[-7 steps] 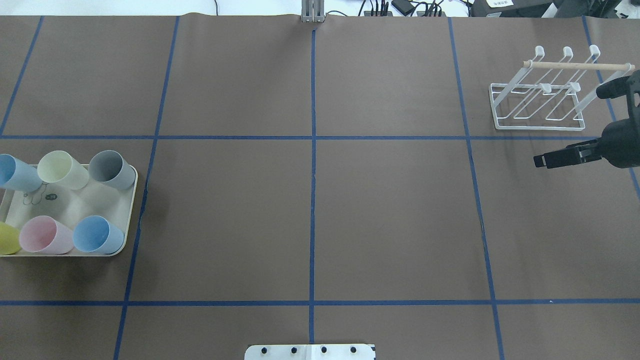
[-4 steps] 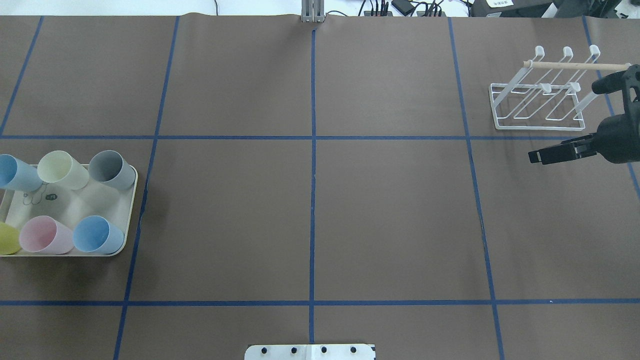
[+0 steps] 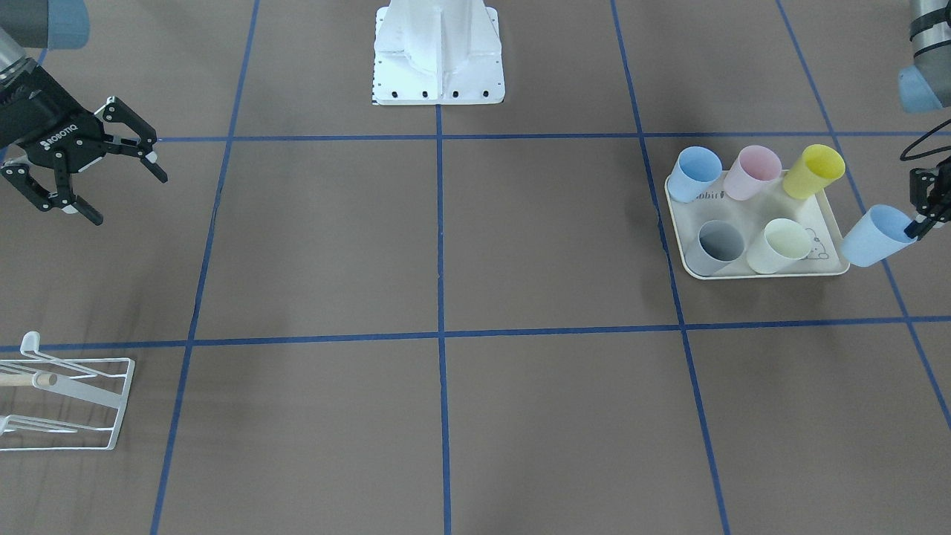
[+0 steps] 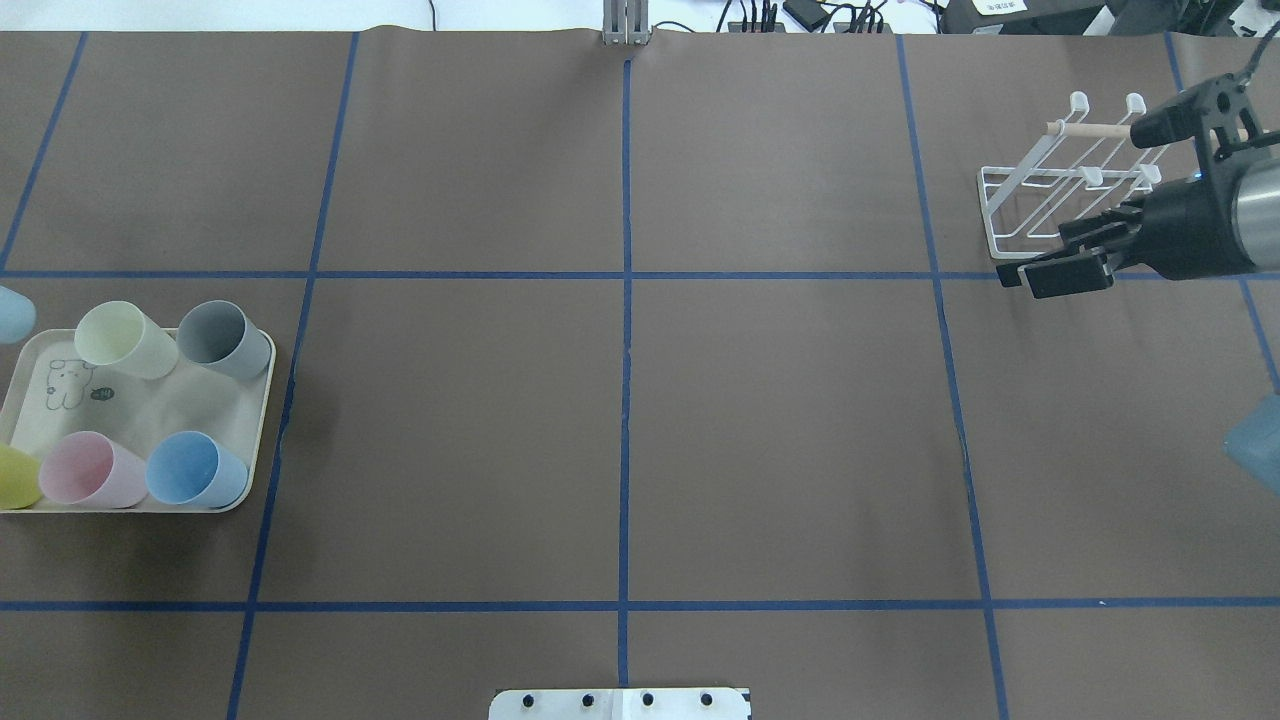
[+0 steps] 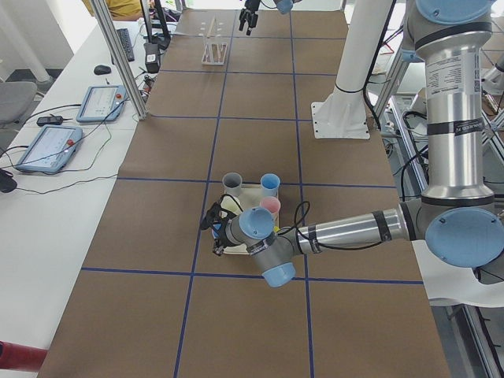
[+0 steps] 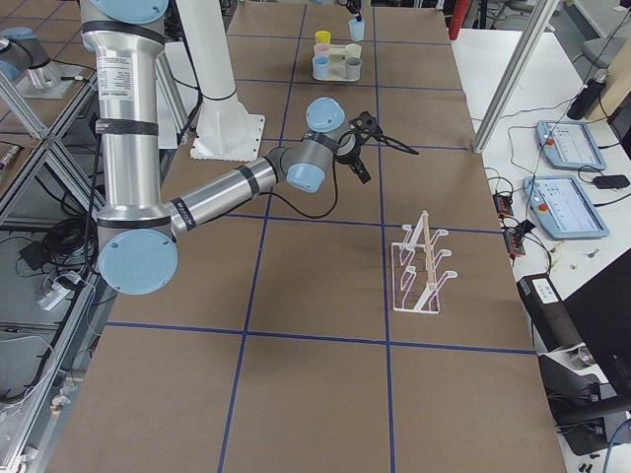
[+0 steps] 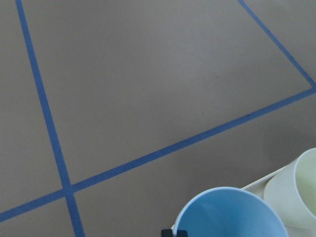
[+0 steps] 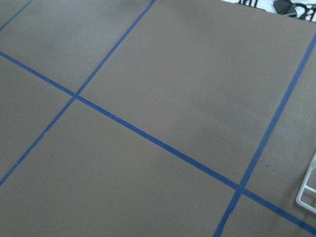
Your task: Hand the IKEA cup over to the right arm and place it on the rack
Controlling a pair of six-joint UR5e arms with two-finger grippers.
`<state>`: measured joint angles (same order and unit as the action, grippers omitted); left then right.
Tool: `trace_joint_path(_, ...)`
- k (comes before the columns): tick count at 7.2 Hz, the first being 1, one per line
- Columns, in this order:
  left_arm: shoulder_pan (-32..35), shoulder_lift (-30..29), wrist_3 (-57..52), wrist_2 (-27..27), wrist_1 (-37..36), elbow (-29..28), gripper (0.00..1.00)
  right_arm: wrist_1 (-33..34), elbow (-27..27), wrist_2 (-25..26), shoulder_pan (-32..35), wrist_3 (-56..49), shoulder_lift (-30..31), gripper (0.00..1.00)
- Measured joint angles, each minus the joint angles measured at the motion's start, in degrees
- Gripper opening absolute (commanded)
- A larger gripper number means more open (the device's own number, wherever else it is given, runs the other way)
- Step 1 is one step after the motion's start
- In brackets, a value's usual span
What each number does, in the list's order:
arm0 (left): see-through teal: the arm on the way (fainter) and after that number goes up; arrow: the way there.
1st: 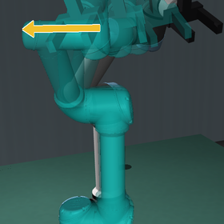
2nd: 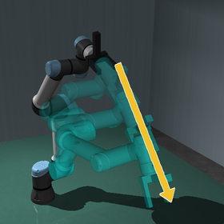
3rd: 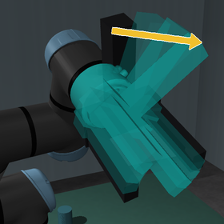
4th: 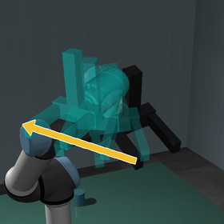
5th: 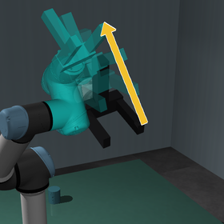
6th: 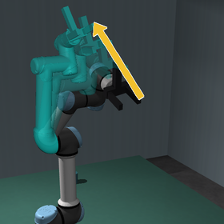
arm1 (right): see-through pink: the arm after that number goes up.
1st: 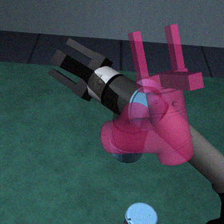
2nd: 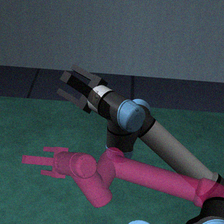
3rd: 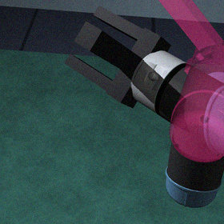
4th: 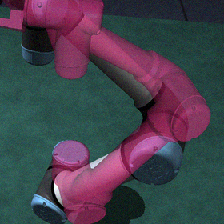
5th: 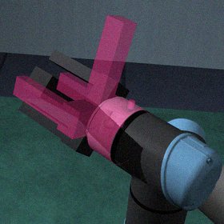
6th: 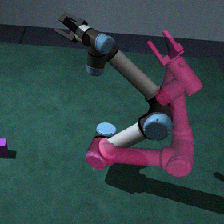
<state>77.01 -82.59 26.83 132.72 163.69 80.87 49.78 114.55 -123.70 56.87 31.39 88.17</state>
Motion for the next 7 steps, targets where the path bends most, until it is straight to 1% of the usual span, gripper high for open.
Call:
trace_joint_path(1, 2.55, -0.02, -0.03, 3.94, -1.99, 2.75, 0.0, -3.67, -1.67, 0.24, -0.31, -1.68, -1.65, 0.99)
trace_joint_path(2, 4.89, 0.11, 0.23, 7.4, -6.52, 7.83, 0.0, -10.36, -4.34, 0.53, -0.71, -2.69, -2.42, 0.98)
trace_joint_path(3, 6.36, 0.4, 2.06, 9.24, -12.95, 15.14, 0.0, -18.69, -7.73, 0.66, -1.14, -3.14, -2.64, 0.99)
trace_joint_path(4, 6.77, 0.53, 7.02, 10.0, -18.84, 23.02, 0.0, -26.59, -11.25, 0.78, -1.87, -3.39, -2.78, 0.98)
trace_joint_path(5, 5.67, 0.23, 14.03, 10.38, -21.63, 28.79, 0.0, -32.15, -13.72, 1.24, -2.99, -4.26, -3.02, 0.98)
trace_joint_path(6, 2.62, -1.39, 23.49, 10.57, -22.63, 33.09, 0.0, -36.49, -15.35, 2.6, -4.71, -5.82, -3.33, 0.98)
trace_joint_path(7, -1.59, -5.06, 34.8, 10.41, -22.81, 35.8, 0.0, -40.21, -16.53, 4.9, -6.91, -6.8, -3.9, 0.99)
